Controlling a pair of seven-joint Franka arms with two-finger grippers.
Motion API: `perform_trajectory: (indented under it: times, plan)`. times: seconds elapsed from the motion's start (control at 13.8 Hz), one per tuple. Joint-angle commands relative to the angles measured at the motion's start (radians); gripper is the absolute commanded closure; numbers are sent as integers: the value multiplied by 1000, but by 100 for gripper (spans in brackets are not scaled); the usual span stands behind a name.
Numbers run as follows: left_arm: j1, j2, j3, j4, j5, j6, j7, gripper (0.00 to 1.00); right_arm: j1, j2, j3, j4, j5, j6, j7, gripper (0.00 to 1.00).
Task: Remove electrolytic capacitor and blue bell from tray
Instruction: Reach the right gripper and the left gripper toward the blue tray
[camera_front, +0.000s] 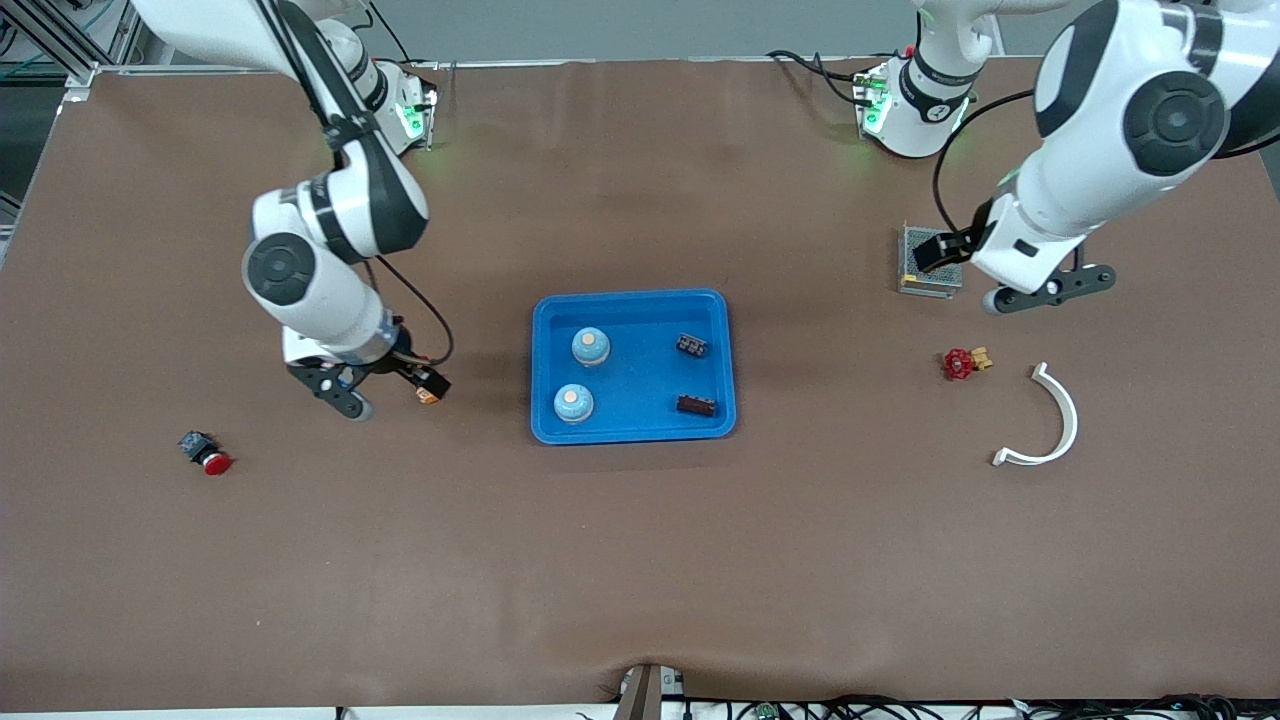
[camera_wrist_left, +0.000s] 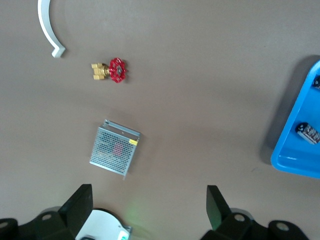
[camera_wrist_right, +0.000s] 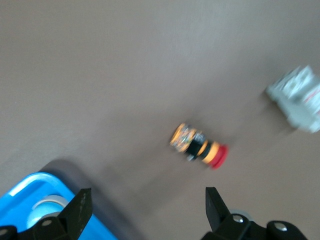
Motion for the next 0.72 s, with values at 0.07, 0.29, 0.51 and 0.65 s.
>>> perform_trajectory:
  times: [0.07,0.29,0.51,0.65]
  plan:
    - [3,54,-61,-9,-34,58,-162,0,103,66,-9,74,24,3,328,0]
    - [1,117,-115,-9,-34,101,-290,0,167,147,-10,143,22,6,540,0]
    - [-3,183,-161,-9,-34,156,-423,0,200,238,-10,217,18,52,719,0]
    - [-11,236,-182,-9,-31,216,-514,1,217,294,-10,277,15,54,784,0]
